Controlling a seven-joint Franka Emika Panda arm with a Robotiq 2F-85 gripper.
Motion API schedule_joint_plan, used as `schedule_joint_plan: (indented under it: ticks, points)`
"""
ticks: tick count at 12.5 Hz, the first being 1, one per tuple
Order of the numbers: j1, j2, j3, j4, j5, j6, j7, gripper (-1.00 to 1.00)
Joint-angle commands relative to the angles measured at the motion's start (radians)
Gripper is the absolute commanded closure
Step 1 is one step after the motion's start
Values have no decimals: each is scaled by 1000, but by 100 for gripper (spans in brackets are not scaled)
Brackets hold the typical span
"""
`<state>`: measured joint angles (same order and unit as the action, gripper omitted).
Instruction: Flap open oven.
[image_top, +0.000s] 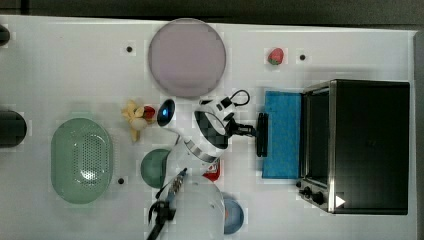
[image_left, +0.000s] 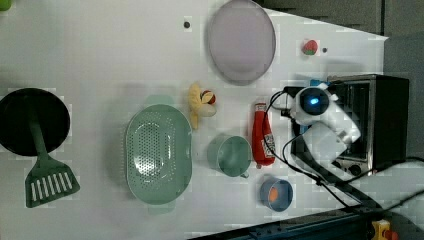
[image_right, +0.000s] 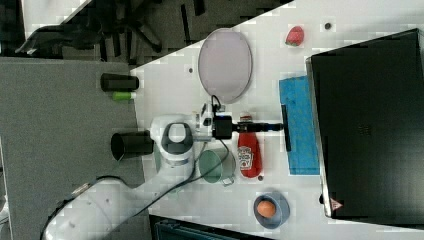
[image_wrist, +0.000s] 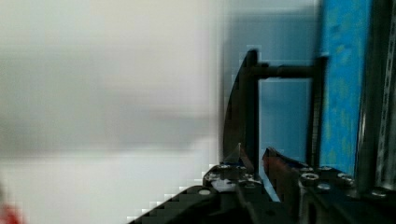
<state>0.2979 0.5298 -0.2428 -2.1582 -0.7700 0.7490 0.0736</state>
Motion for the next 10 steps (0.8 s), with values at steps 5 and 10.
schedule_joint_plan:
  ticks: [5, 10]
  points:
    - [-17, -367, -5, 42, 453, -51, 47, 65]
    - [-19, -570, -14, 52, 719, -142, 53, 65]
